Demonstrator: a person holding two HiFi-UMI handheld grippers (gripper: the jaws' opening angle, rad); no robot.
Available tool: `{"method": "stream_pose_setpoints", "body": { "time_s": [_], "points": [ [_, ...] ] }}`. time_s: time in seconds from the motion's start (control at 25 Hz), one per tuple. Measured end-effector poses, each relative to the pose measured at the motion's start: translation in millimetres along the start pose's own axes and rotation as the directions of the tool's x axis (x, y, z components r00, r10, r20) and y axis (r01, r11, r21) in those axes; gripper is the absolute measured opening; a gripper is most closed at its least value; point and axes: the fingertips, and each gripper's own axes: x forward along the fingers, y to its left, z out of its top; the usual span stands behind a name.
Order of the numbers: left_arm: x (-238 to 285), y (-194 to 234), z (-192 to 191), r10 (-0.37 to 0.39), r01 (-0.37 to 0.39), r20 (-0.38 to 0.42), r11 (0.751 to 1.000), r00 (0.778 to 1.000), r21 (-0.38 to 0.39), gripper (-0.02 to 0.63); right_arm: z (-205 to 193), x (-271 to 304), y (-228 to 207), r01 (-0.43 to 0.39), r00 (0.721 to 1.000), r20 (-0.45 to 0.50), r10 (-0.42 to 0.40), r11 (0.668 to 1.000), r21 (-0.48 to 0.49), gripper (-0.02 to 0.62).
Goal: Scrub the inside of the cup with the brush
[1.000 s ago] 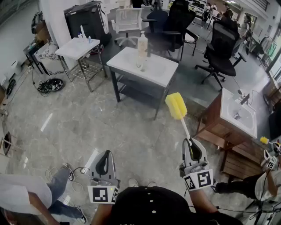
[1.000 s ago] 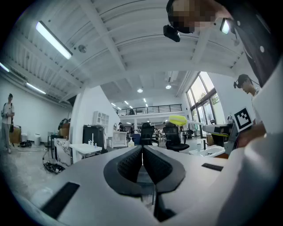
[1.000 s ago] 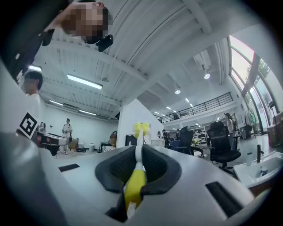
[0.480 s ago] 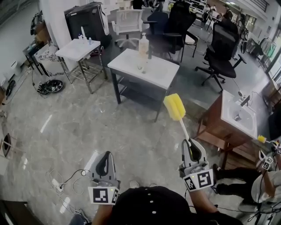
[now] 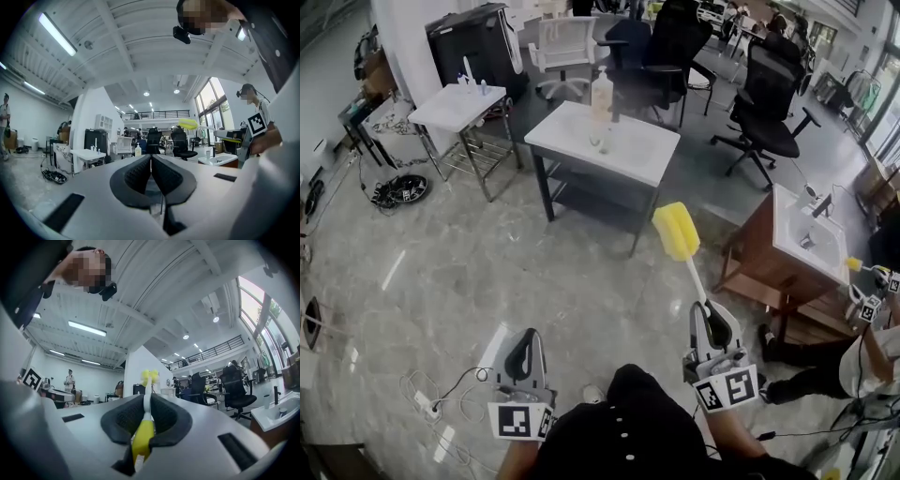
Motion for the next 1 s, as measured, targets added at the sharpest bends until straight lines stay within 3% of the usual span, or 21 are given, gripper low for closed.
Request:
{"method": "stream_pose_setpoints", "body": {
  "time_s": [0.36, 1.0],
  "points": [
    [38.8, 5.8, -0.3, -0.015, 0.015, 0.005, 1.0, 1.0, 0.003, 0.028, -10.4, 26.8, -26.6, 0.048, 0.999, 0.0, -0.048, 0.999, 0.005, 0.051],
    [168.0, 27.0, 6.9, 0.012, -0.012, 0.0, 1.0, 1.0, 0.013, 0.028, -28.4, 142.4, -98.8, 0.008, 1.0, 0.004, -0.008, 1.0, 0.024, 0.051]
  ]
}}
